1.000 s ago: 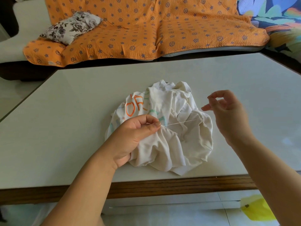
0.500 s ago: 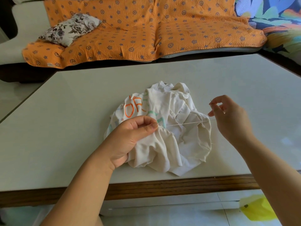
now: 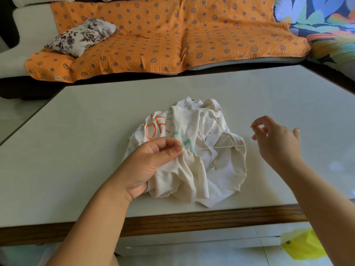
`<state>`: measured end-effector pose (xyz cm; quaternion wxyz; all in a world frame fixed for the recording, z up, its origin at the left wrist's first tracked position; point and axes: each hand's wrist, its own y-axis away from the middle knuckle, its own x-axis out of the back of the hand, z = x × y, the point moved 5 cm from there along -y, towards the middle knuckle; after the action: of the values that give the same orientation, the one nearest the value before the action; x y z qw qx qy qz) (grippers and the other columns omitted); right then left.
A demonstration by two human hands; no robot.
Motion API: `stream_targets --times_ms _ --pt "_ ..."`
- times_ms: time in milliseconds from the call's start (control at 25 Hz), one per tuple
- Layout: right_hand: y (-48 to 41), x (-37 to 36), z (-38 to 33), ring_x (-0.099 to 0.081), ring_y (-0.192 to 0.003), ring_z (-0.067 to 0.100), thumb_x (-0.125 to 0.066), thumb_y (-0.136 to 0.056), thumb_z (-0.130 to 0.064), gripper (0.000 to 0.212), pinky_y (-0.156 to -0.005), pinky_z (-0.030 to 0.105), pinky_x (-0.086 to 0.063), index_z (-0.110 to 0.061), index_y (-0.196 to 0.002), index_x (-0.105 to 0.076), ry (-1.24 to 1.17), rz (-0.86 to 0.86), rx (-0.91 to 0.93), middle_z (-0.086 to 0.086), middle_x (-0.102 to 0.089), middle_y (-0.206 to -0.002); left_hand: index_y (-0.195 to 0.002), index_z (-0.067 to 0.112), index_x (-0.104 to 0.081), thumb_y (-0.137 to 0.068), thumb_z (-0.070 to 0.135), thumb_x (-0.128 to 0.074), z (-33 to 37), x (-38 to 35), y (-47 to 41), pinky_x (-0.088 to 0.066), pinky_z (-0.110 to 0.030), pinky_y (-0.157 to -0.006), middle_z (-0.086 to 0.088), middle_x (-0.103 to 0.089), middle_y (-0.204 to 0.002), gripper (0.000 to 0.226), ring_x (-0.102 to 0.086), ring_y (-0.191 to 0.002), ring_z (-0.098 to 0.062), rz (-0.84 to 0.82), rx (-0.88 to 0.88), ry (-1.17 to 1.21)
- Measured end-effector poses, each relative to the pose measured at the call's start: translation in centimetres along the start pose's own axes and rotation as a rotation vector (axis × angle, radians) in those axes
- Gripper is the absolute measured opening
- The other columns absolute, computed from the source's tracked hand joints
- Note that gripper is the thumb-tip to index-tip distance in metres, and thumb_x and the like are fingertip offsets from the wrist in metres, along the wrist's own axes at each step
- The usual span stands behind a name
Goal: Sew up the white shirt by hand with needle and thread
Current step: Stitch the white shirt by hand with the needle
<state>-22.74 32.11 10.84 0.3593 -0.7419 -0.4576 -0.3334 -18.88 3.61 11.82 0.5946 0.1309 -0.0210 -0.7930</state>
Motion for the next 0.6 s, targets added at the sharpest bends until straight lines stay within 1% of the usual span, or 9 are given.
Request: stream_targets --times_ms 80,120,200,280,360,400,480,520,600 --pt "0.1 0.1 0.1 -0.061 -0.092 0.027 -0.038 -0.103 -0.028 0.019 -0.113 0.054 -0.020 -0.027 -0.104 -0.057 0.005 0.007 -0.003 -0.006 -0.070 -0.080 -0.072 0.023 -0.074 -0.072 0.021 -0.070 0.1 0.0 0.0 -0.047 -0.029 -0.083 0.000 -0.067 -0.081 0.004 -0.062 -0.081 -0.013 0.001 -0.001 -0.005" --pt "0.3 0.3 -0.3 -0.061 -0.092 0.027 -0.039 -0.103 -0.028 0.018 -0.109 0.051 -0.028 -0.026 -0.103 -0.057 -0.018 0.012 -0.004 -0.005 -0.070 -0.081 -0.073 0.023 -0.074 -0.071 0.022 -0.070 0.1 0.0 0.0 -0.047 -0.029 -0.085 0.000 -0.068 -0.082 0.004 -0.062 -0.082 -0.013 0.005 0.000 -0.011" --pt "1.4 1.2 -2.2 -0.064 -0.087 0.025 -0.044 -0.102 -0.026 0.014 -0.083 0.038 -0.045 -0.026 -0.102 -0.058 -0.137 0.018 0.012 -0.004 -0.070 -0.080 -0.073 0.023 -0.075 -0.070 0.023 -0.071 0.1 0.0 0.0 -0.047 -0.028 -0.085 0.002 -0.068 -0.081 0.005 -0.063 -0.082 -0.012 0.014 -0.009 -0.037" --pt "3.4 2.2 -5.0 -0.067 -0.069 0.019 -0.049 -0.100 -0.023 0.011 -0.058 0.031 -0.046 -0.024 -0.095 -0.059 -0.410 -0.030 0.026 -0.004 -0.072 -0.078 -0.074 0.023 -0.075 -0.069 0.025 -0.072 0.1 -0.1 0.0 -0.048 -0.027 -0.086 0.002 -0.069 -0.081 0.006 -0.063 -0.084 -0.012 0.015 -0.022 -0.069" --pt "6.1 2.3 -8.1 -0.065 -0.053 0.020 -0.052 -0.099 -0.015 0.011 -0.047 0.031 -0.043 -0.018 -0.090 -0.059 -0.762 -0.263 -0.010 0.000 -0.074 -0.084 -0.076 0.022 -0.075 -0.069 0.025 -0.072 0.1 -0.2 0.0 -0.049 -0.028 -0.085 0.000 -0.069 -0.082 0.008 -0.063 -0.085 -0.014 0.010 -0.024 -0.076" --pt "7.4 2.1 -9.3 -0.066 -0.052 0.023 -0.052 -0.099 -0.013 0.011 -0.045 0.031 -0.042 -0.014 -0.090 -0.059 -0.869 -0.410 -0.023 0.001 -0.075 -0.090 -0.077 0.021 -0.075 -0.069 0.025 -0.072 0.1 -0.3 0.0 -0.050 -0.027 -0.083 -0.001 -0.070 -0.083 0.009 -0.064 -0.084 -0.014 0.008 -0.024 -0.080" --pt "9.3 1.4 -10.6 -0.071 -0.059 0.029 -0.054 -0.098 -0.015 0.010 -0.046 0.031 -0.049 -0.009 -0.094 -0.060 -0.901 -0.617 -0.028 0.005 -0.074 -0.095 -0.079 0.019 -0.075 -0.070 0.023 -0.072 0.2 -0.6 0.0 -0.054 -0.024 -0.077 -0.002 -0.071 -0.083 0.011 -0.067 -0.082 -0.013 0.001 -0.028 -0.088" --pt "9.6 1.0 -10.7 -0.072 -0.062 0.029 -0.055 -0.098 -0.016 0.010 -0.049 0.030 -0.053 -0.008 -0.095 -0.060 -0.890 -0.649 -0.036 0.008 -0.074 -0.093 -0.080 0.017 -0.074 -0.071 0.022 -0.072 0.1 -0.7 0.0 -0.054 -0.022 -0.074 -0.002 -0.072 -0.082 0.011 -0.067 -0.080 -0.012 -0.004 -0.029 -0.082" --pt "9.5 0.6 -10.5 -0.074 -0.066 0.023 -0.055 -0.098 -0.014 0.009 -0.059 0.026 -0.059 -0.007 -0.095 -0.061 -0.859 -0.597 -0.041 0.010 -0.073 -0.088 -0.081 0.015 -0.074 -0.071 0.021 -0.071 0.1 -0.9 0.0 -0.055 -0.020 -0.072 -0.002 -0.071 -0.080 0.011 -0.066 -0.078 -0.011 -0.013 -0.033 -0.079"
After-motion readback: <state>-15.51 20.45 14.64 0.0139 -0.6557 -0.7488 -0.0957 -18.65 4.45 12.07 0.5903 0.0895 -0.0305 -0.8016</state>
